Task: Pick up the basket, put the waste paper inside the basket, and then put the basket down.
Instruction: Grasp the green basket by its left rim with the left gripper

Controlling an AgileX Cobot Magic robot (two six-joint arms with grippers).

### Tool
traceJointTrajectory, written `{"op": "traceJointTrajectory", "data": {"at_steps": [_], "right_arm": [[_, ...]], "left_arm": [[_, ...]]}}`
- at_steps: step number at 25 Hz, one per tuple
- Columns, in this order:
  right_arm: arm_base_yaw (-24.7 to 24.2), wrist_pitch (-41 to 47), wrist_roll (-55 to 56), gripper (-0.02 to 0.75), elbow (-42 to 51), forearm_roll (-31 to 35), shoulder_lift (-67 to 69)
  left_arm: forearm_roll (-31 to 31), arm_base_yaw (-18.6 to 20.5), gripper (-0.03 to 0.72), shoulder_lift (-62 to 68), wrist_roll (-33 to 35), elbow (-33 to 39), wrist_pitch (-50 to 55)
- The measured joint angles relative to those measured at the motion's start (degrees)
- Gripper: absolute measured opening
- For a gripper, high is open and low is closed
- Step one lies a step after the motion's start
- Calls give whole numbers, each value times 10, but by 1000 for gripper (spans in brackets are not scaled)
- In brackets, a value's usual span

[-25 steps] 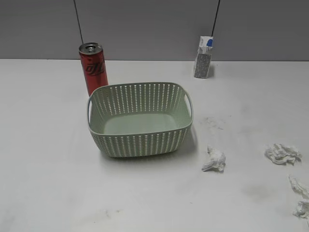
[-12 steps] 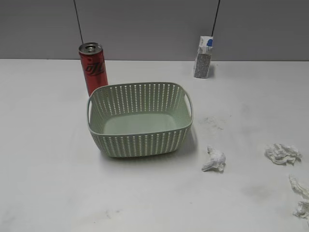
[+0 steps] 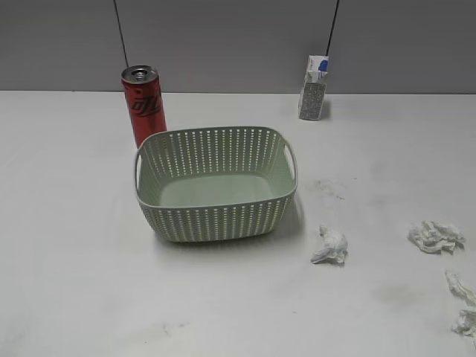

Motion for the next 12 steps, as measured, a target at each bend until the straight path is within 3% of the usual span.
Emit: {"op": "traceJointTrajectory", "data": {"at_steps": [9,12], "right_arm": [[0,0,0,506,0,0,0],[0,0,0,506,0,0,0]], "left_arm": [[-36,-1,594,267,34,-49,-76],[-64,-18,594,345,59,-77,-97]]}}
